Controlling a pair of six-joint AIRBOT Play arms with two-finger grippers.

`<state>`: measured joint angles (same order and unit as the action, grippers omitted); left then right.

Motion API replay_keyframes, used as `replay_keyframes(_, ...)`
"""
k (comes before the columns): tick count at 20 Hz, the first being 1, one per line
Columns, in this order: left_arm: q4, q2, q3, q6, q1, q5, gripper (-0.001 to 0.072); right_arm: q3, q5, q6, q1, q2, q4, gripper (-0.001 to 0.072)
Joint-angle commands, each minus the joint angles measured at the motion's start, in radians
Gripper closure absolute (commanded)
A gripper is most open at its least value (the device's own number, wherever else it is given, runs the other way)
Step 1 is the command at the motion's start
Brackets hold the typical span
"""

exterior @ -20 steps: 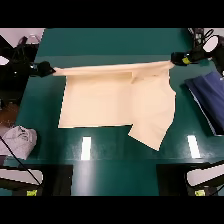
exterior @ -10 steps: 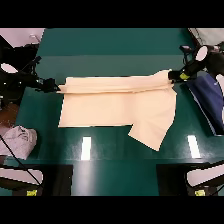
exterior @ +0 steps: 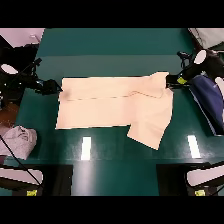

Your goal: Fold the shirts.

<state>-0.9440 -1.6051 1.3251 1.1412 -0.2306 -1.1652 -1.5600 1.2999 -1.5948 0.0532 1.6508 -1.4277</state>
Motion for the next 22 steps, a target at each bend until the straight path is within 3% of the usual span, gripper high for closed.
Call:
replay_keyframes(1,-0.031,0.003,0.01,0.021,-0.001,-0.092,0.0189,0.002,0.042,0.012,0.026,-0.056,0.023,0.0331)
replay_keyframes(5,-0.177,0.04,-0.01,0.053,-0.005,-0.267,0.0189,0.002,0.136,0.079,0.071,-0.154,0.023,0.0332)
replay_keyframes(13,-0.118,0.317,-0.488,0.029,-0.106,-0.169,0.0189,0.002,0.163,0.142,0.084,-0.231,0.17,0.0332)
replay_keyframes(22,-0.088,0.326,-0.614,0.038,-0.106,-0.11,0.0191,0.002,0.221,0.149,0.085,-0.231,0.204,0.0333)
